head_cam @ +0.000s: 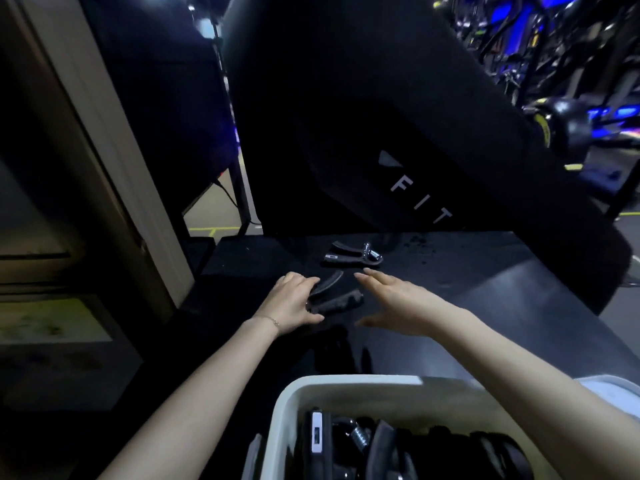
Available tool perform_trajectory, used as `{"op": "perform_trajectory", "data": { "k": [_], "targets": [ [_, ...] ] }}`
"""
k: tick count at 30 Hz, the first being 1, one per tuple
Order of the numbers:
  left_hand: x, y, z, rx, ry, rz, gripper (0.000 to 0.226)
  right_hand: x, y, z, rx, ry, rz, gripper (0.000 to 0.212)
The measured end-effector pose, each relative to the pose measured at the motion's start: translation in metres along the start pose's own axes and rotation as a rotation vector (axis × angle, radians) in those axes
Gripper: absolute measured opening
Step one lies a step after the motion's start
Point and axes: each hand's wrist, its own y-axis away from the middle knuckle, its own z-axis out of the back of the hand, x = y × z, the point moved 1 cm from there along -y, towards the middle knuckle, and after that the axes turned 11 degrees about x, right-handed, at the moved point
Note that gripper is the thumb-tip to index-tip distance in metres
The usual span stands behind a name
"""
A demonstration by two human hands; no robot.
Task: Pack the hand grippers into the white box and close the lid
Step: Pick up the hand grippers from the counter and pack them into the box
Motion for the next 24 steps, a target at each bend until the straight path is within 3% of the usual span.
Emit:
{"op": "perform_trajectory", "data": {
  "k": [3,8,11,15,18,21,24],
  "targets": [
    [-0.021,0.024,0.035,-0.091,-0.151,-0.148,0.079,0.011,0.029,0.009,-0.154,-0.053,-0.071,0.082],
    [-0.068,0.068,0.081,-0.289,-0.325,-0.424,0.068,0.020,0.077,0.025,-0.343,-0.455,-0.049,0.079],
    [-0.094,0.095,0.100,-0.381,-0.449,-0.590,0.062,0.020,0.107,0.034,-0.412,-0.575,-0.011,0.051],
    [-0.131,0.128,0.116,-0.476,-0.573,-0.704,0.034,0.017,0.149,0.036,-0.356,-0.728,0.165,0.017],
    [-0.157,0.151,0.120,-0.506,-0.635,-0.728,0.028,0.019,0.179,0.026,-0.289,-0.936,0.254,0.014],
    [-0.167,0.170,0.117,-0.555,-0.486,-0.698,0.052,0.021,0.202,0.008,-0.346,-1.154,0.278,0.014],
    [-0.173,0.184,0.110,-0.399,0.185,-0.515,0.081,0.026,0.217,-0.013,-0.462,-1.404,0.263,0.017]
  ]
}}
